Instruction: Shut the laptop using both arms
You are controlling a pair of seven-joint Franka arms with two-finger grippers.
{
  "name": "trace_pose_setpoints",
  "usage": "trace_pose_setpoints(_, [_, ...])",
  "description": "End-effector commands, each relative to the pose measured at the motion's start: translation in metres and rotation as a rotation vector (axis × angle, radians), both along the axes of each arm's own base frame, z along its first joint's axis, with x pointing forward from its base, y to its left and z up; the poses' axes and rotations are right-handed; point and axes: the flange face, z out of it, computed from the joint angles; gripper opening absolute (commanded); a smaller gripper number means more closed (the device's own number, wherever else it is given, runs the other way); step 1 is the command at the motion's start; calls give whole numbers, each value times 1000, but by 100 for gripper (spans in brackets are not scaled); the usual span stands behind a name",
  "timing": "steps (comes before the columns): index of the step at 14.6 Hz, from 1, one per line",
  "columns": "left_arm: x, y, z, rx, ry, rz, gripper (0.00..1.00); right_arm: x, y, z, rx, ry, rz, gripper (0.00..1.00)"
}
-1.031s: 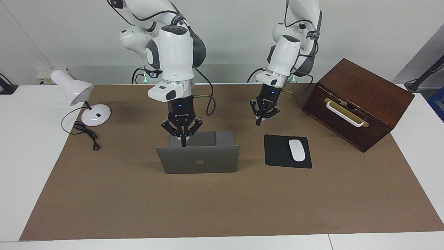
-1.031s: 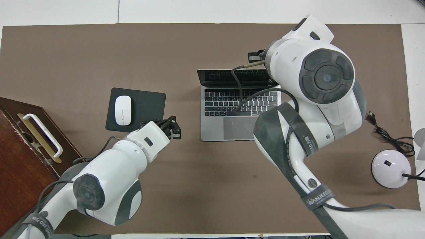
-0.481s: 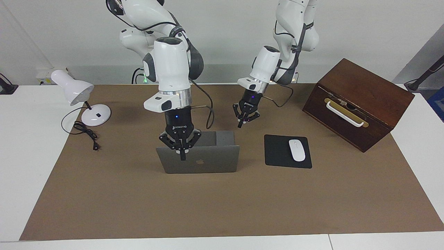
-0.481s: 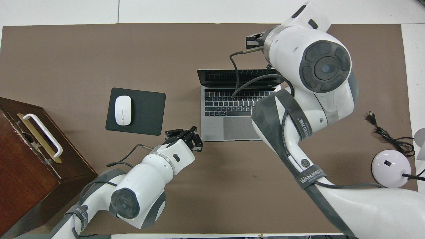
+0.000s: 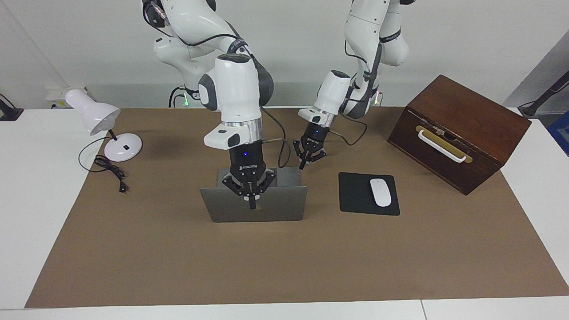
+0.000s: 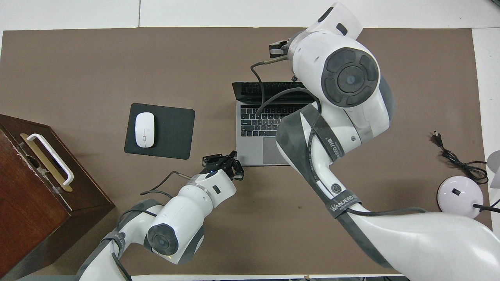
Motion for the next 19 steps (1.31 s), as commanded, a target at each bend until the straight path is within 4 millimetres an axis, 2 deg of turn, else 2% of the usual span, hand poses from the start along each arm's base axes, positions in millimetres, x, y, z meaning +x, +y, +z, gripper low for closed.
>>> trace_pose_setpoints(1, [-4, -2, -11, -5, -20, 1, 0, 10, 7, -7, -3, -4, -19, 0])
trace_pose_setpoints(4, [-4, -5, -16, -8, -29, -1, 0, 13, 2, -10, -8, -6, -16, 0])
trace_pose_setpoints(6, [-6, -9, -27, 0, -24, -11, 0, 19, -11, -7, 4, -27, -23, 0])
trace_pose_setpoints(10, [-11, -16, -27, -7, -20, -17, 0, 22, -22, -17, -10, 12, -24, 0])
trace_pose_setpoints(16, [-13, -20, -26, -14, -21, -19, 0, 18, -25, -24, 14, 107, -38, 0])
trace_pose_setpoints(19, [-19, -25, -35, -2, -7, -33, 0, 14, -26, -28, 1, 150, -41, 0])
